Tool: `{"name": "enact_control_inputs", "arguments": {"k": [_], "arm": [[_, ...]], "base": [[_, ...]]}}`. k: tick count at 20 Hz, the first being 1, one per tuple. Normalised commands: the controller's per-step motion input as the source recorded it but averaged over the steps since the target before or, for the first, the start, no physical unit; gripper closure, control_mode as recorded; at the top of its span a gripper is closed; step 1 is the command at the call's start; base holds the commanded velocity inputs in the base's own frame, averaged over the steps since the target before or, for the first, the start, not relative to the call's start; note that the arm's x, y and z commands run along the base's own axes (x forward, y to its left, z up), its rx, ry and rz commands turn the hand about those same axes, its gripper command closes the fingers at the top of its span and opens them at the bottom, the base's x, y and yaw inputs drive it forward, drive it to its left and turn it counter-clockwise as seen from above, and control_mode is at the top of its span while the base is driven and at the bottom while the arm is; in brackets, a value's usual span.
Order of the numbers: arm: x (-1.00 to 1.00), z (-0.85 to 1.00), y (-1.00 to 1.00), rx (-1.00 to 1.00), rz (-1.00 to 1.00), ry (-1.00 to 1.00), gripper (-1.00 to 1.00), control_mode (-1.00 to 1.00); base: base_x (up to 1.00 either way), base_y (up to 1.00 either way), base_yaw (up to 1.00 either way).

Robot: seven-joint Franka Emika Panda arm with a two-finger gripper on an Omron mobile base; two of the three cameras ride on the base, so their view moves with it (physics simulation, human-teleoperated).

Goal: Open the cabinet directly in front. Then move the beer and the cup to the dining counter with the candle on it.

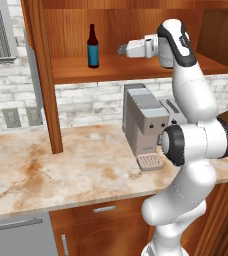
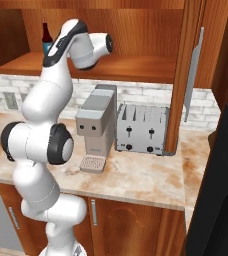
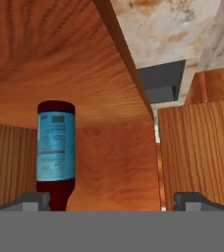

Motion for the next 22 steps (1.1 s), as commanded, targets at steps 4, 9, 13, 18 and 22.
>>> {"name": "enact_control_inputs", "arguments": {"k": [4, 9, 13, 18, 22], "arm": [[0.00, 0.00, 0.00, 0.01, 0.00, -0.16, -1.00, -1.00], [0.16, 0.00, 0.00, 0.00, 0.00, -0.01, -1.00, -1.00], [0.31, 0.00, 0.00, 0.00, 0.00, 0.00, -1.00, -1.00], [0.43, 0.00, 0.00, 0.00, 0.00, 0.06, -1.00, -1.00], [0.41, 0.04, 0.00, 0.00, 0.00, 0.13, -1.00, -1.00]], "base": [[0.00, 0.00, 0.00], [0.00, 0.00, 0.00], [0.00, 0.00, 0.00], [0.00, 0.00, 0.00], [0.00, 0.00, 0.00]]}}
